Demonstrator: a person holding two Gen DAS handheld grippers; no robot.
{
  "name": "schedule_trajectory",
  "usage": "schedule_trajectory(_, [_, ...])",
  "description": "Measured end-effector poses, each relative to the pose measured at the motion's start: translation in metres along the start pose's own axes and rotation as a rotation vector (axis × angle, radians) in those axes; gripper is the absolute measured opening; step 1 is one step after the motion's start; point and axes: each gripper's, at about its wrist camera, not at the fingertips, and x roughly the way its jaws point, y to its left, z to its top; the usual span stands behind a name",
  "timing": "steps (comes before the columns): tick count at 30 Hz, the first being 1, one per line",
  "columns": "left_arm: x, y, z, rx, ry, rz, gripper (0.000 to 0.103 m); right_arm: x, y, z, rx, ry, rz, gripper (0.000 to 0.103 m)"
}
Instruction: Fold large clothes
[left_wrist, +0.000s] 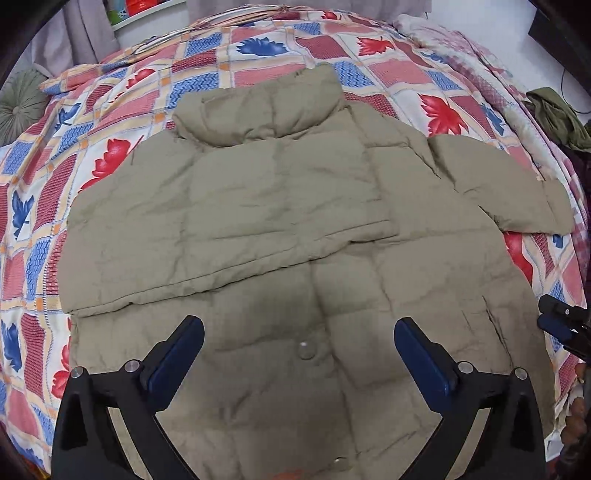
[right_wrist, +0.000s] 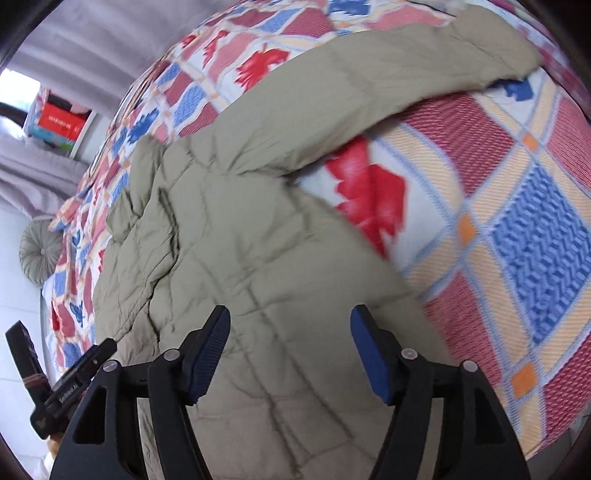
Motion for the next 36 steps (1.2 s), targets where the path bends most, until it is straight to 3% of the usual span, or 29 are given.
schedule_trajectory(3, [0.006,-0.027,0.005,0.034,0.011,0.009,0.103,-0.01,-0.026,0.01,0.046,-0.022,0.008,0.072])
schedule_trajectory(6, [0.012,-0.049,0.01,0.048,0.028,-0.005,0.103,-0.02,-0.048,0.023,0.086,-0.066,0.031,0.087])
schedule_trajectory(9, [0.018,-0.067,0.015,0.054,0.031,0.024,0.103,-0.028,-0.071,0.037,0.126,-0.089,0.055,0.088])
schedule_trajectory(10, [0.019,-0.072,0.017,0.061,0.024,0.04,0.103,-0.03,-0.079,0.043,0.145,-0.105,0.059,0.098])
schedule_trajectory(11, [0.021,-0.078,0.02,0.069,0.02,0.052,0.103,-0.031,-0.085,0.048,0.159,-0.119,0.065,0.102])
schedule_trajectory(18, [0.038,-0.103,0.025,0.047,0.074,0.002,0.103,-0.028,-0.129,0.099,0.252,-0.12,0.114,0.103])
schedule_trajectory(26, [0.037,-0.12,0.032,-0.003,0.08,-0.014,0.103,-0.018,-0.18,0.16,0.498,-0.212,0.309,0.103])
schedule_trajectory(33, [0.028,-0.128,0.039,-0.028,0.05,0.001,0.103,0.007,-0.198,0.194,0.646,-0.198,0.434,0.099])
schedule_trajectory(35, [0.027,-0.129,0.04,-0.04,0.046,-0.003,0.103,0.014,-0.202,0.201,0.68,-0.179,0.458,0.086])
schedule_trajectory(36, [0.027,-0.129,0.04,-0.049,0.045,-0.007,0.103,0.019,-0.203,0.205,0.699,-0.159,0.462,0.071])
